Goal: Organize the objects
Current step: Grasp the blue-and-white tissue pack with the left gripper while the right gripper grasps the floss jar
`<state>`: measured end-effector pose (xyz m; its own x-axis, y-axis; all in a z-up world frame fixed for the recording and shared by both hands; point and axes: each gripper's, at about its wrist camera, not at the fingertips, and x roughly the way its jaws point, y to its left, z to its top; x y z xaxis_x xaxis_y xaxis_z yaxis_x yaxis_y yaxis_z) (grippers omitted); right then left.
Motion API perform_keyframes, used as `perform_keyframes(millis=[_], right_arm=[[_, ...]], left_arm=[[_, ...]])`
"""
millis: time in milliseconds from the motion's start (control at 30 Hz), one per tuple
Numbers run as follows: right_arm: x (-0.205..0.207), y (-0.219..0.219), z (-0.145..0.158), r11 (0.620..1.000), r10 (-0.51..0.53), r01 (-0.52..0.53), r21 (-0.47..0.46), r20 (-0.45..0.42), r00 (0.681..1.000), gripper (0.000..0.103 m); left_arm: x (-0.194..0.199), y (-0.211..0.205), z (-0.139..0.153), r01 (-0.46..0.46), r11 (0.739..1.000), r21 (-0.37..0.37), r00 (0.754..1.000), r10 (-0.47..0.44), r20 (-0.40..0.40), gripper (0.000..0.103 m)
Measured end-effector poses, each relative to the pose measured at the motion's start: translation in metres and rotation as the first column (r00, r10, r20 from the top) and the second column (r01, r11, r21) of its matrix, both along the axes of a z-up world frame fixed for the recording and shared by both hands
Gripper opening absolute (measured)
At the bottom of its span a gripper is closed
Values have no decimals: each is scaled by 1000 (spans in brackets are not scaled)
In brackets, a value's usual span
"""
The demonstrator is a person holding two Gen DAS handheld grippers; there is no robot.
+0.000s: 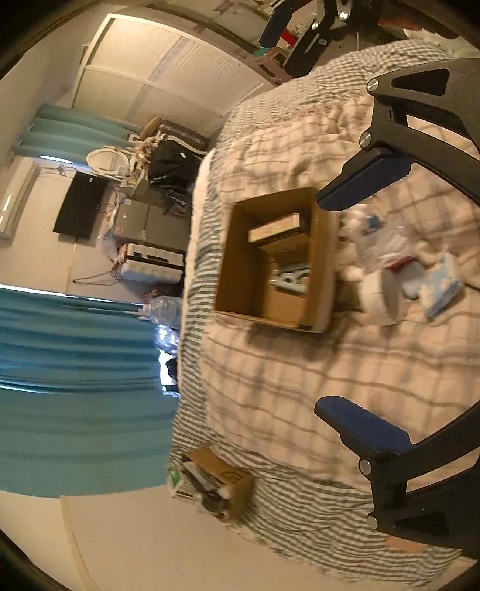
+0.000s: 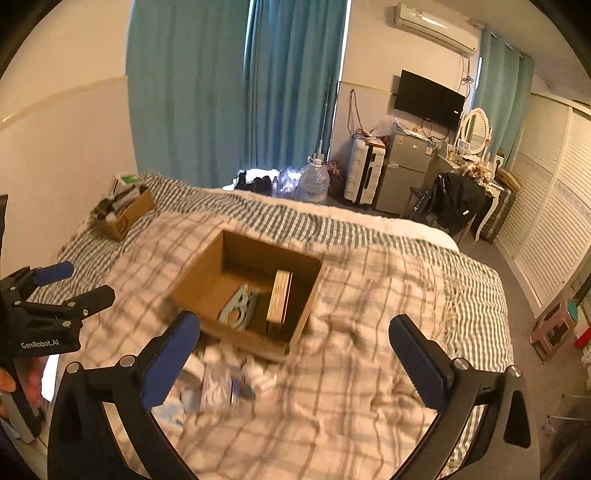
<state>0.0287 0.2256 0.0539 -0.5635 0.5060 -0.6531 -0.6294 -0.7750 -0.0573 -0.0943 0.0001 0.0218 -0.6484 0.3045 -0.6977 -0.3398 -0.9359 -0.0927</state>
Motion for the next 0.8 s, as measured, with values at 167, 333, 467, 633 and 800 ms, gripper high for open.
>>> perform_keyframes(millis=[167, 333, 467, 633, 800], right_arm=[[12, -7, -50, 999, -41, 42, -29, 33, 999, 102], [19, -5, -106, 993, -75, 83, -84, 87, 993, 102], [20, -5, -137, 989, -74, 87, -121, 110, 991, 102], [19, 0, -160, 976, -73, 96, -194, 123, 990, 102], [15, 2, -172, 969, -84, 115, -219, 149, 985, 103]], left_arm=[[24, 5, -44, -22, 999, -38, 999, 23, 31, 103], [33, 17, -92, -45, 995, -87, 996, 52, 76, 103], [39, 22, -128, -46, 992, -116, 990, 61, 129, 103], [58, 27, -176, 8, 990, -142, 976, 24, 218, 103], [58, 41, -185, 69, 982, -175, 973, -27, 228, 85]])
